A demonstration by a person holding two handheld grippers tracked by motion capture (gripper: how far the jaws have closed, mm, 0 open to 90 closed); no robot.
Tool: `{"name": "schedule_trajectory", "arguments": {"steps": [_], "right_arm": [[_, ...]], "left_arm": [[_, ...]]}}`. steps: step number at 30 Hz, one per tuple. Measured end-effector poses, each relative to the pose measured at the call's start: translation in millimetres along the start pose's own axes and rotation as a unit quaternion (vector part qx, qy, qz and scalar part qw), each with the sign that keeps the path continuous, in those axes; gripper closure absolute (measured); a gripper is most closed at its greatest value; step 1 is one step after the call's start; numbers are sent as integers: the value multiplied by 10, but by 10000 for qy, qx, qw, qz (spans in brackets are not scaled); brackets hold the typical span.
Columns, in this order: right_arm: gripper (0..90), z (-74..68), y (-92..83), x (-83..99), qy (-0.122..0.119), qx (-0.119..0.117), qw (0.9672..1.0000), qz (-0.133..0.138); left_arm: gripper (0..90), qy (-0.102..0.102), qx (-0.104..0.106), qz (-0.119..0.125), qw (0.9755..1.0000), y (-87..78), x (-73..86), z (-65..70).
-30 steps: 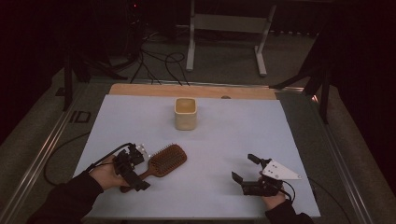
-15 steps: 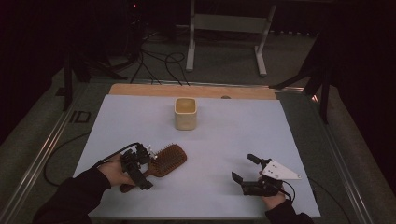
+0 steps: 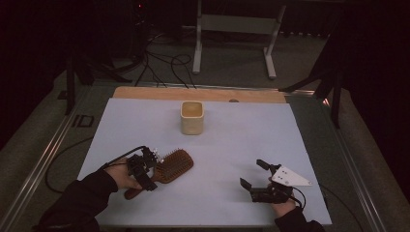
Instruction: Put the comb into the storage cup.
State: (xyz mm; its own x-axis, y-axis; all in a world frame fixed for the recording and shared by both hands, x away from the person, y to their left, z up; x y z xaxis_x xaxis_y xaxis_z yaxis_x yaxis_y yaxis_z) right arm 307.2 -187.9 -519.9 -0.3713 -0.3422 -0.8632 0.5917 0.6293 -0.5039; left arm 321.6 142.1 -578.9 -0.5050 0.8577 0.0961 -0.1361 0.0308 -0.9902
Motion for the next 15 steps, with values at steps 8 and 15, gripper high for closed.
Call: {"name": "schedule_trajectory", "arguments": {"steps": [8, 15], "right_arm": [[90, 2, -3, -1, -4, -3, 10000, 5], [90, 4, -5, -2, -11, -2, 10000, 14]], "left_arm": [[477, 9, -90, -93, 9999, 43, -42, -7], [579, 9, -275, -216, 9994, 45, -51, -12]]}}
Point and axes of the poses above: each handheld gripper's, and its own axes: y roughly forward along the jaws, x roughly out of its underside, z roughly to its right, the point moved 10 cm from there along y, roughly forward along the jaws, and after that the axes turned 14 degrees about -z, right-handed, at the moved point
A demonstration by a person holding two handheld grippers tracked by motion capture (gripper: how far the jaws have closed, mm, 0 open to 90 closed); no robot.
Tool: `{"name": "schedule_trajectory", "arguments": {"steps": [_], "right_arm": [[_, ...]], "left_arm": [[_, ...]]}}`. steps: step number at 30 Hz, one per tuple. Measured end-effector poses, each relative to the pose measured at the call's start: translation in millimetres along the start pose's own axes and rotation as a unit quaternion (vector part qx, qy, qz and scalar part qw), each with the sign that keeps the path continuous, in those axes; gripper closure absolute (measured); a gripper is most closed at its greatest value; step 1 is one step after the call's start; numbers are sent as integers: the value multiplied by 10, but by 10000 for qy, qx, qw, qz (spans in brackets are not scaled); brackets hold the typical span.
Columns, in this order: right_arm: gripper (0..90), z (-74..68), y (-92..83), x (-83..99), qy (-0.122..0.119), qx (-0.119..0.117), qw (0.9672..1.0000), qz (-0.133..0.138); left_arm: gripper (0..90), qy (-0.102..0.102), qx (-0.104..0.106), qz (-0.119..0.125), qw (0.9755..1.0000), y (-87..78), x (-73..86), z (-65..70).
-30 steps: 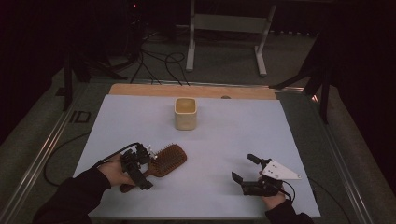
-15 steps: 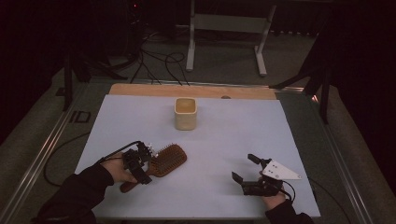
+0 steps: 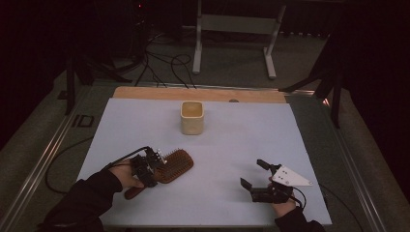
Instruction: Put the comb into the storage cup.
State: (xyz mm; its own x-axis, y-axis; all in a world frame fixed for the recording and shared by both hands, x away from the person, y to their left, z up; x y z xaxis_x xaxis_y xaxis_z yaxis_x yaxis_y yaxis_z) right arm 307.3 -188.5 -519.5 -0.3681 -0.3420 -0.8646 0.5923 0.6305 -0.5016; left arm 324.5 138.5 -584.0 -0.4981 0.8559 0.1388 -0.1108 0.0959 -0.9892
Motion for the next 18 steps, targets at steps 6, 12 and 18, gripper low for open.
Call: {"name": "schedule_trajectory", "arguments": {"steps": [6, 12, 18], "right_arm": [[90, 0, -4, -1, -1, 7, 10000, -4], [90, -9, 2, 1, 4, 5, 10000, -26], [90, 2, -1, 2, 5, 7, 10000, -9]], "left_arm": [[654, -65, -91, -108, 9999, 8, -5, 28], [719, -199, 2, -114, 9997, 13, -2, 20], [737, -234, 14, -73, 9997, 13, 2, 19]]}}
Point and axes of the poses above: each handheld gripper's, and its own axes: y roughly forward along the jaws, x roughly out of its underside, z roughly to its right, the point moved 10 cm from there along y, roughly forward along the jaws, and after that the axes turned 14 degrees about -z, right-handed, at the moved point
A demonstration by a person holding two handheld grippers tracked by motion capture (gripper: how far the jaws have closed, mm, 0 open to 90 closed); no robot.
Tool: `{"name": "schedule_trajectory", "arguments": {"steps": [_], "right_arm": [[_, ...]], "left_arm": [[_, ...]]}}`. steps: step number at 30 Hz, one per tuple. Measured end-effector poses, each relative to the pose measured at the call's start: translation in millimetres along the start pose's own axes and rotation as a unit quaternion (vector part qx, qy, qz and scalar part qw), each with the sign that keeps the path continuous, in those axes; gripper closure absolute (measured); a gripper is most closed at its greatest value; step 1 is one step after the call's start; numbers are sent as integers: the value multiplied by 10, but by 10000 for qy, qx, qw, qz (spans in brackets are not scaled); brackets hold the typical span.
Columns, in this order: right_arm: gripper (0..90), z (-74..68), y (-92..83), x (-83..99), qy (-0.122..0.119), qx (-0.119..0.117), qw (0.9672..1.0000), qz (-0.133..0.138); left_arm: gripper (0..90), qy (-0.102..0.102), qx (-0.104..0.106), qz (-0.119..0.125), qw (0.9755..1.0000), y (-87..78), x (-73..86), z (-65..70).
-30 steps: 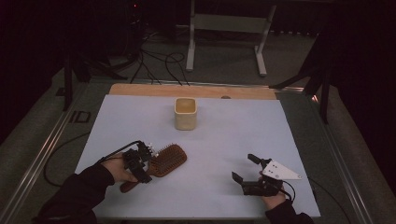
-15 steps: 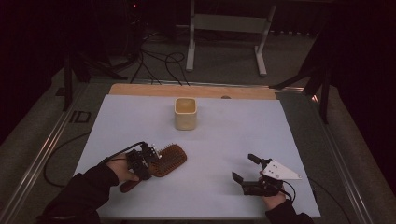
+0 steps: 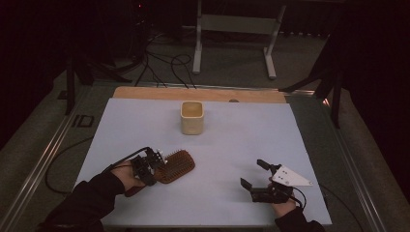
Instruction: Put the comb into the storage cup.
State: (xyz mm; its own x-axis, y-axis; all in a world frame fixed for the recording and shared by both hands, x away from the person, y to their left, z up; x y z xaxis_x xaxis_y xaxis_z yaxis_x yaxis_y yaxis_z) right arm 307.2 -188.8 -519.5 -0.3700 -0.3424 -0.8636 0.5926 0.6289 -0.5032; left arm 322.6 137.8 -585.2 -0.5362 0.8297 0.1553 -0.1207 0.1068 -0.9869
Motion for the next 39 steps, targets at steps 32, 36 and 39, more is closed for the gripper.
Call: {"name": "schedule_trajectory", "arguments": {"steps": [32, 36, 39], "right_arm": [[90, 5, 5, 8, 39, -5, 10000, -19], [90, 2, 8, 9, 44, -6, 10000, -28], [90, 2, 9, 9, 49, -9, 10000, -28]], "left_arm": [[744, -263, 188, 1466, 9887, -261, -13, 6], [744, -283, 164, 1769, 9837, -358, -26, -5], [743, -280, 181, 1978, 9797, -426, -47, -4]]}}
Point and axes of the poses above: each handheld gripper's, and its own axes: y roughly forward along the jaws, x roughly out of its underside, z roughly to its right, the point moved 10 cm from there along y, roughly forward along the jaws, and after that the axes turned 14 degrees about -z, right-handed, at the moved point
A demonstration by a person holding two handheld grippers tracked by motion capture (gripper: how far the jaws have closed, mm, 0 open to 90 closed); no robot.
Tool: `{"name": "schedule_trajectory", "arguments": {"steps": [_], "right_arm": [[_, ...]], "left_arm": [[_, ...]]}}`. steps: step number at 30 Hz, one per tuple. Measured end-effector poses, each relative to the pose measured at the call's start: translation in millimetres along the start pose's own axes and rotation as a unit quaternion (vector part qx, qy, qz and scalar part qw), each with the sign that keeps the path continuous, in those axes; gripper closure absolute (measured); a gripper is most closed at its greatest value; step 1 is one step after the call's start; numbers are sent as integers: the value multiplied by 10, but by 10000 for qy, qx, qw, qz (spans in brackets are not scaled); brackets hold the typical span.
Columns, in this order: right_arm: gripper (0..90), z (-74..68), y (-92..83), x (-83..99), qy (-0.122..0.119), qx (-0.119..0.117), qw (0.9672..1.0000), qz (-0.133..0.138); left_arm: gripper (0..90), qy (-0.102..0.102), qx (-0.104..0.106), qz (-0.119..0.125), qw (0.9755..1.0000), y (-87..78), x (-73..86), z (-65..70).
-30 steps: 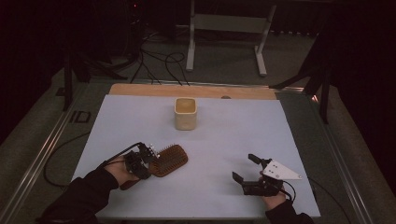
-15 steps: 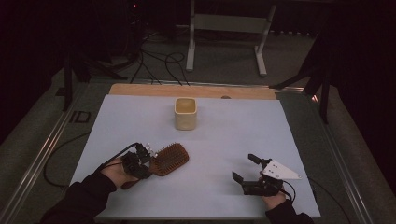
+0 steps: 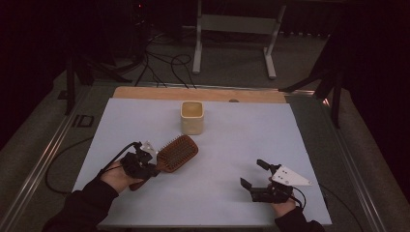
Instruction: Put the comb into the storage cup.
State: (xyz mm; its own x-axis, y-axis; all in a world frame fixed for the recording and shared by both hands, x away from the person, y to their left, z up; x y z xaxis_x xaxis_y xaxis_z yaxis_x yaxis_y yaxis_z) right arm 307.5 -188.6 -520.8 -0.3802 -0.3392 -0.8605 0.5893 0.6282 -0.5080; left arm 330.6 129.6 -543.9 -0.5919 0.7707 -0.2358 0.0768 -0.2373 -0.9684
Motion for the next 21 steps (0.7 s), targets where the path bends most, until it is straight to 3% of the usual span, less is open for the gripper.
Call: {"name": "schedule_trajectory", "arguments": {"steps": [8, 21], "right_arm": [[90, -2, 3, 3, -7, -5, 10000, -7], [90, -8, 20, 10, 9, -30, 10000, -30]], "left_arm": [[743, -18, -58, 405, 9992, -59, -116, 24], [743, -23, 41, 1080, 9941, -106, -357, 84]]}}
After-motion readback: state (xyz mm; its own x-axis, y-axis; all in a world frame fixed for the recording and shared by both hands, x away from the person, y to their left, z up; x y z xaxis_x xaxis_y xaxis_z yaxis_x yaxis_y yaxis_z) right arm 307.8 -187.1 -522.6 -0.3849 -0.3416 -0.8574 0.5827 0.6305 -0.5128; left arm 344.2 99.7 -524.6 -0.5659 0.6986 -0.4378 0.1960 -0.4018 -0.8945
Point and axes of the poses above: each handheld gripper's, and its own axes: y roughly forward along the jaws, x roughly out of its underside, z roughly to its right, the point moved 10 cm from there along y, roughly forward along the jaws, and after that the axes turned 14 degrees about -z, right-handed, at the moved point
